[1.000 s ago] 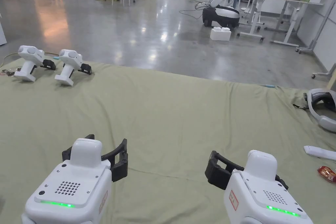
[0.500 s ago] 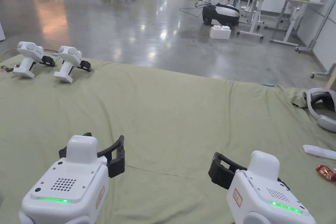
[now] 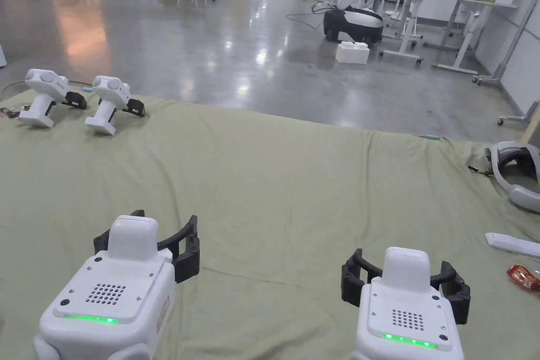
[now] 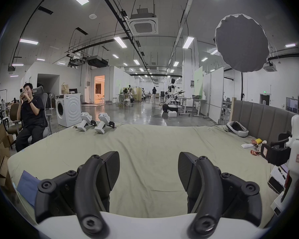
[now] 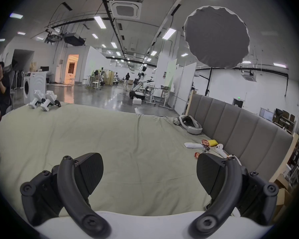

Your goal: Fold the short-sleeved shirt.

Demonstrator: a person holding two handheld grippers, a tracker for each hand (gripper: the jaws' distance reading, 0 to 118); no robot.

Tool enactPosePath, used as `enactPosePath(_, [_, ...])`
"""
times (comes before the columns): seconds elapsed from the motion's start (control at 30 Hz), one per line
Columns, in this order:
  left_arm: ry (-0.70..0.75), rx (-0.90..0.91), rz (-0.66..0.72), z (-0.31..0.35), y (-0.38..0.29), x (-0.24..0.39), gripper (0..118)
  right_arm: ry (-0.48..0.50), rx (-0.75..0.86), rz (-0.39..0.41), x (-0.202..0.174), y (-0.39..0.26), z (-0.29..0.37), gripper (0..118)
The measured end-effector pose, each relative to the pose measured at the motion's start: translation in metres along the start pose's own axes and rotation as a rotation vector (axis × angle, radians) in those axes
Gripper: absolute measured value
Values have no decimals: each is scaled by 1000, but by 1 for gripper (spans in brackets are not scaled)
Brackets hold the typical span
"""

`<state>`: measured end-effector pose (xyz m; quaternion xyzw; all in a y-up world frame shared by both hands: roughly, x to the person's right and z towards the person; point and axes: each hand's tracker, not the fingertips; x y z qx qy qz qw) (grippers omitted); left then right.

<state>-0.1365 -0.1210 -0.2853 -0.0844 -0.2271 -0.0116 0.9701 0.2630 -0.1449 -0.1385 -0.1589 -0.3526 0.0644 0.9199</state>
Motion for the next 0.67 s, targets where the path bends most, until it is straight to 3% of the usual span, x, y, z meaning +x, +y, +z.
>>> enactPosePath(0.1, [0, -4, 9, -2, 0, -1, 80, 174, 2, -99, 11, -3, 1, 112])
enactPosePath(0.2, [1, -7, 8, -2, 0, -3, 80, 148, -32, -186, 14, -3, -1, 112])
enactPosePath(0.67, [-12, -1, 2, -4, 1, -4, 80, 144, 21, -173, 17, 0, 2, 112])
